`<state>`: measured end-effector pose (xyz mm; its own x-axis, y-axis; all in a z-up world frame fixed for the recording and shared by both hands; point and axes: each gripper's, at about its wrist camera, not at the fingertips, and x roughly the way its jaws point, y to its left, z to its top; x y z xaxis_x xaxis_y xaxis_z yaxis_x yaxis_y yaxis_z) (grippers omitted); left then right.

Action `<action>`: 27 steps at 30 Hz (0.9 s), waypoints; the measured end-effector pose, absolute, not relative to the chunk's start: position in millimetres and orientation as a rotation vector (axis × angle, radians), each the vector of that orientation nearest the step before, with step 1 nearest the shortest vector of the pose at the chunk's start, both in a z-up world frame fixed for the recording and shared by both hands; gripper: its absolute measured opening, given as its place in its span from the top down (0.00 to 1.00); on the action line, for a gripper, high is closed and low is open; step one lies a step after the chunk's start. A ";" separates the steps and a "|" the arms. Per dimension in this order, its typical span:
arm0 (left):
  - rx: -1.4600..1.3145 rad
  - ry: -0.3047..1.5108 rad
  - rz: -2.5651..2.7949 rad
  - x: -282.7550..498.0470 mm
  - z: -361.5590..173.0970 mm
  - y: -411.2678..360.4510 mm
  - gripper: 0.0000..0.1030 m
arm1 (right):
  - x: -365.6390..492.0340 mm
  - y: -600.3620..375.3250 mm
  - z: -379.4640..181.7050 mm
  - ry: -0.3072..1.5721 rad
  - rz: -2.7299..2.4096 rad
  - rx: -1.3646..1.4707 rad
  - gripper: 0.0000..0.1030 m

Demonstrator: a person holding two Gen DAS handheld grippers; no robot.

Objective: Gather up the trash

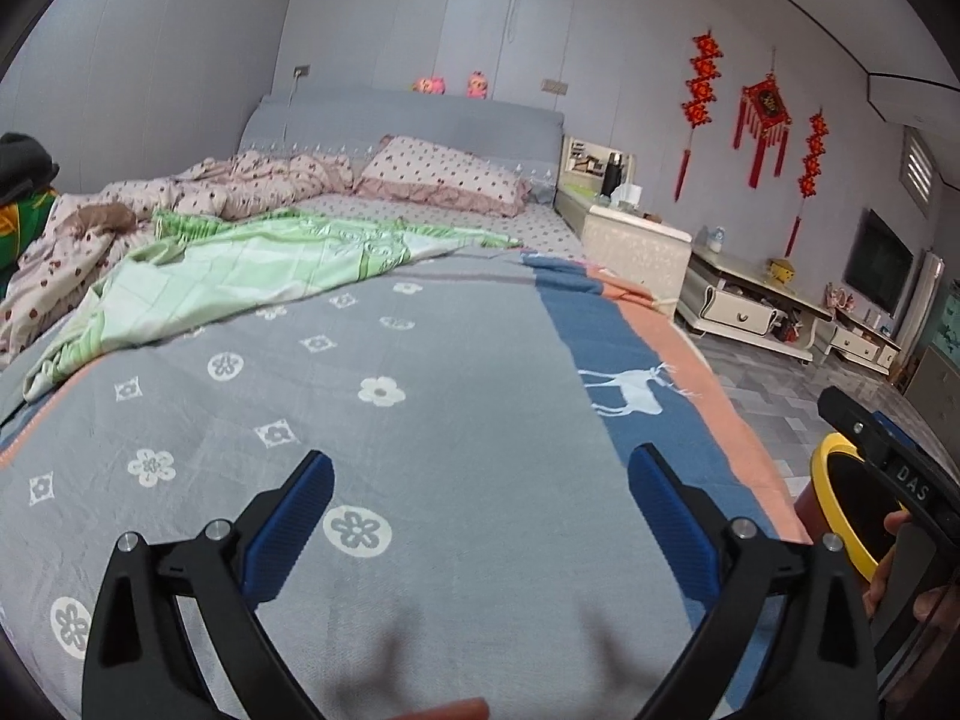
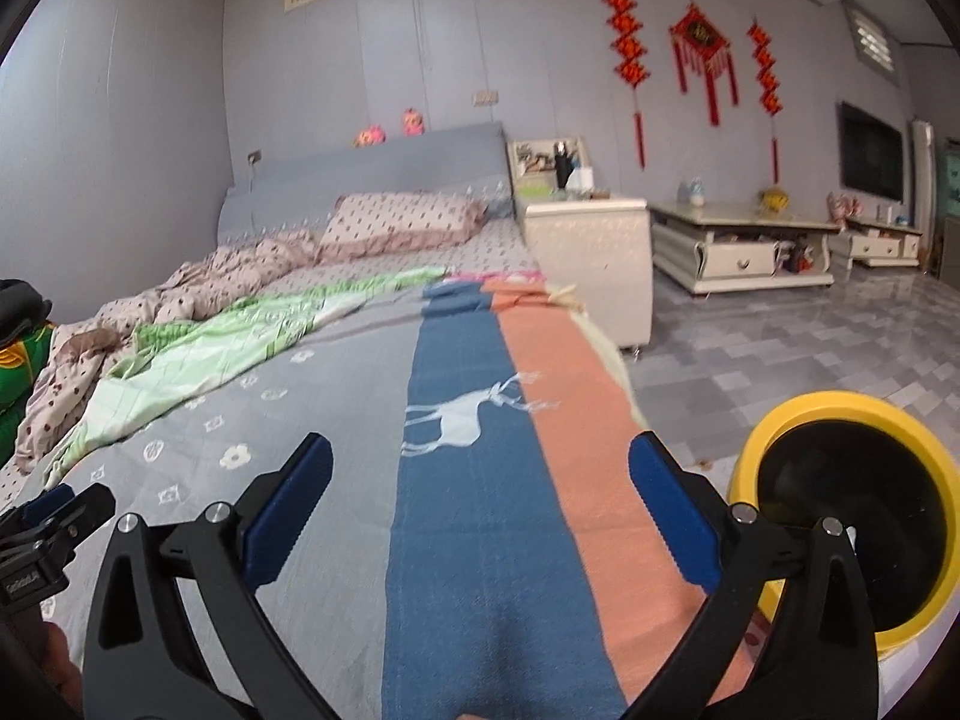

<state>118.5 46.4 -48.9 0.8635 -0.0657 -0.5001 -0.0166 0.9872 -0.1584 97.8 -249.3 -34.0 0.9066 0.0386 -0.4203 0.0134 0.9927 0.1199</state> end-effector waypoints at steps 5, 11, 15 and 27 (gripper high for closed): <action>-0.141 0.466 -0.052 100.7 -31.2 37.9 0.08 | 83.1 -251.4 -24.5 0.380 -0.005 0.114 0.08; -0.130 0.396 -0.062 80.4 -16.5 31.7 0.08 | 60.9 -252.8 -14.4 0.340 0.008 0.129 0.08; -0.129 0.377 -0.071 73.4 -9.6 28.6 0.08 | 49.3 -255.0 -9.8 0.325 -0.006 0.132 0.08; -0.133 0.341 -0.075 62.4 -0.6 28.0 0.08 | 33.0 -253.7 -7.1 0.305 -0.021 0.133 0.08</action>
